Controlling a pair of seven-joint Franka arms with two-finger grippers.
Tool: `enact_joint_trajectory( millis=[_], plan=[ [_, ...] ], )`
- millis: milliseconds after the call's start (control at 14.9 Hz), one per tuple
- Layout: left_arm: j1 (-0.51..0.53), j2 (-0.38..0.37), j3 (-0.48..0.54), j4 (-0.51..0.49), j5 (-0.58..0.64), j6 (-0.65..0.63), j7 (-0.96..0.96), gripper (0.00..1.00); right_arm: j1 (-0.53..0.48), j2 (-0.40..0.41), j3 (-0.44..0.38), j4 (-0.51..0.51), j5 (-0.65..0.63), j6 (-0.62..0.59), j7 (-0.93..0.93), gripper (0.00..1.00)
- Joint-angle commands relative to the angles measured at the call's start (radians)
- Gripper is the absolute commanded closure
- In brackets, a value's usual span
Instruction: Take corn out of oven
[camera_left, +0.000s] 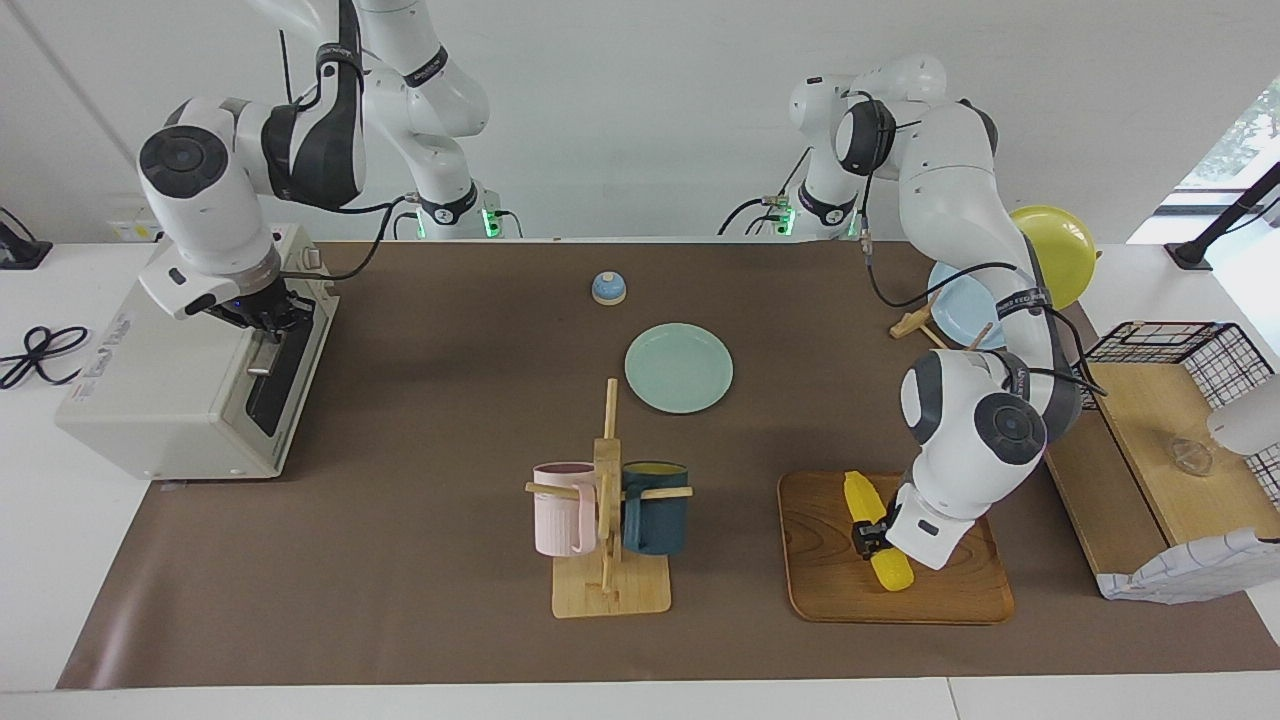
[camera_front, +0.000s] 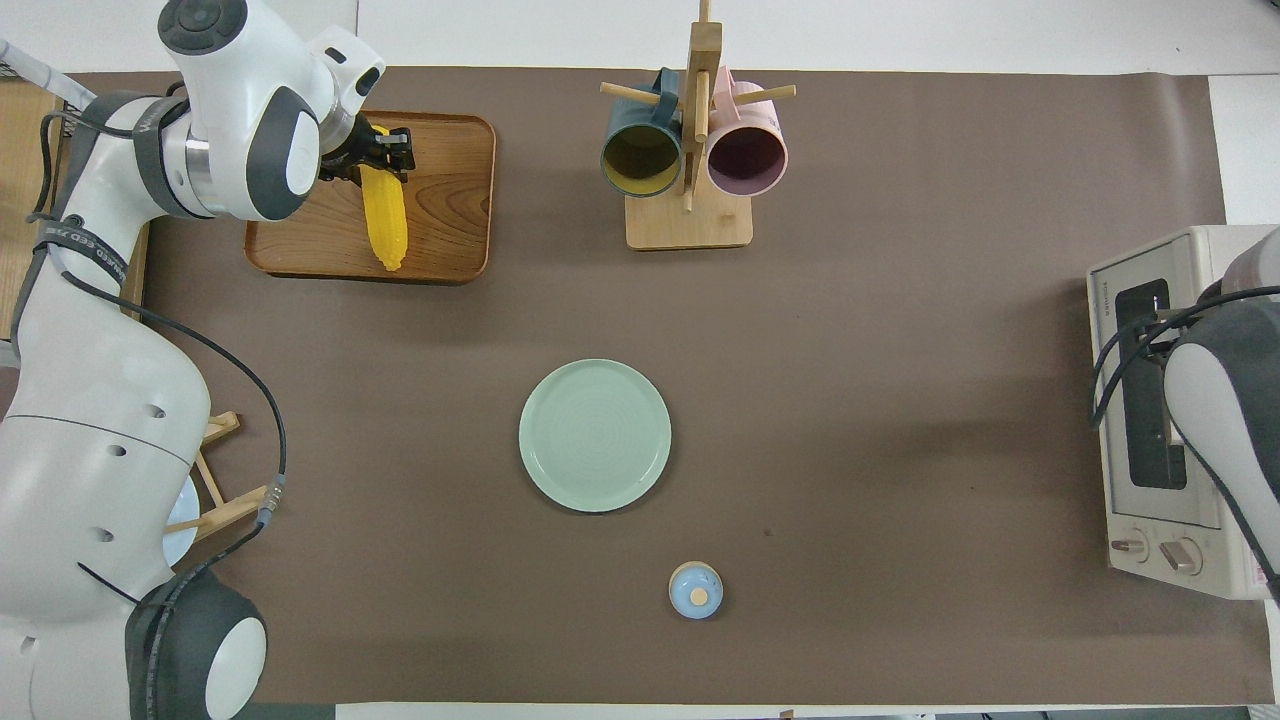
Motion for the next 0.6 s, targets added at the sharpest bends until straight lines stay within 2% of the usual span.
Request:
enact_joint_trajectory(
  millis=[0, 67, 134, 202, 269, 336, 538],
  plan=[
    [0.007, 0.009, -0.007, 0.032, 0.022, 0.005, 0.017, 0.51, -0.005, -0.014, 0.013, 0.098, 0.15, -0.053, -0.025, 0.96],
    [0.009, 0.006, -0.007, 0.029, 0.022, 0.004, 0.019, 0.01, 0.001, -0.009, 0.014, 0.13, 0.204, -0.057, -0.025, 0.91],
    [0.009, 0.003, -0.007, 0.026, 0.022, 0.004, 0.02, 0.0, 0.018, -0.005, 0.015, 0.153, 0.241, -0.066, -0.024, 0.83],
    [0.009, -0.004, -0.007, 0.022, 0.02, 0.004, 0.019, 0.0, 0.034, 0.001, 0.015, 0.167, 0.261, -0.071, -0.025, 0.65],
    [0.009, -0.018, -0.007, 0.014, 0.019, -0.004, 0.02, 0.0, 0.047, 0.0, 0.015, 0.166, 0.261, -0.083, -0.024, 0.27],
    [0.009, -0.038, -0.007, -0.006, 0.014, -0.004, 0.02, 0.0, 0.061, -0.002, 0.015, 0.167, 0.249, -0.112, -0.021, 0.0],
    [0.004, -0.132, -0.007, -0.046, 0.009, -0.038, 0.011, 0.0, 0.063, -0.003, 0.015, 0.167, 0.246, -0.12, -0.019, 0.0]
  ],
)
